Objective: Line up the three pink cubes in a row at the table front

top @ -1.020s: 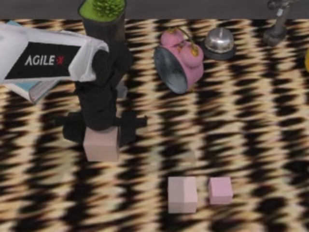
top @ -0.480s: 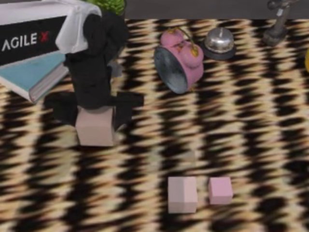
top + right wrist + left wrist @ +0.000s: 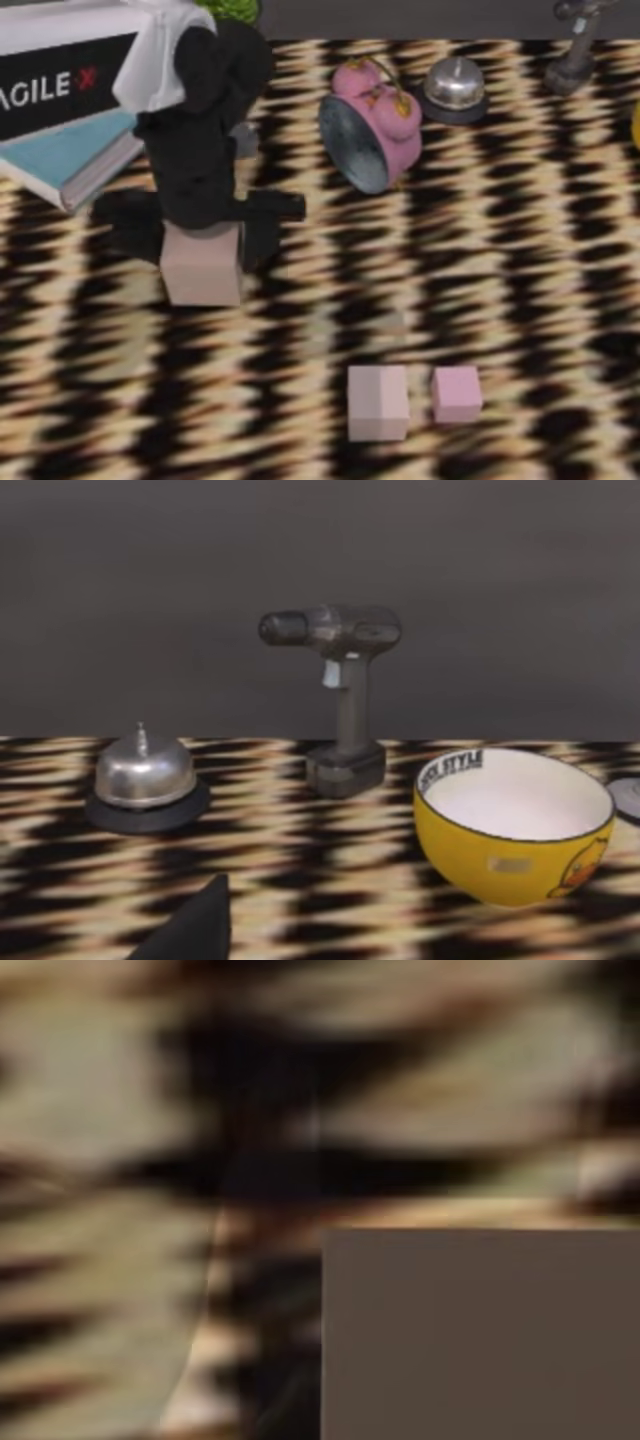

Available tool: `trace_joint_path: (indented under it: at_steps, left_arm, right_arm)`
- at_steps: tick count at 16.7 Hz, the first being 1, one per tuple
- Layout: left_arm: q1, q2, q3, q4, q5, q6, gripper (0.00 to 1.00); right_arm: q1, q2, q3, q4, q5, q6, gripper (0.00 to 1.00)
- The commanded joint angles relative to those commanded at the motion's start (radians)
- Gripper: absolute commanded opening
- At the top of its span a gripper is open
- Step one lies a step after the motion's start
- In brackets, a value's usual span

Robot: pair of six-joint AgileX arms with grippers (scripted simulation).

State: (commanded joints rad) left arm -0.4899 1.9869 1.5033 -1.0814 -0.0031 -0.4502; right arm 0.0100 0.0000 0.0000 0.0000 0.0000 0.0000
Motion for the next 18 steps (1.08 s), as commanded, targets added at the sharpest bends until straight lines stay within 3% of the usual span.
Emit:
trace_joint_path:
  at_steps: [7, 13, 18]
  left_arm:
    - [-0.213, -0.226, -0.230, 0.004, -0.003, -0.258, 0.00]
    - [-0.218, -0.226, -0.250, 0.020, -0.004, -0.263, 0.00]
    - [-0.220, -0.170, -0.371, 0.211, -0.003, -0.266, 0.00]
  right_arm:
    - [0.000, 0.000, 0.000, 0.000, 0.000, 0.000, 1.00]
    - [0.000, 0.000, 0.000, 0.000, 0.000, 0.000, 1.00]
    - [0.000, 0.000, 0.000, 0.000, 0.000, 0.000, 1.00]
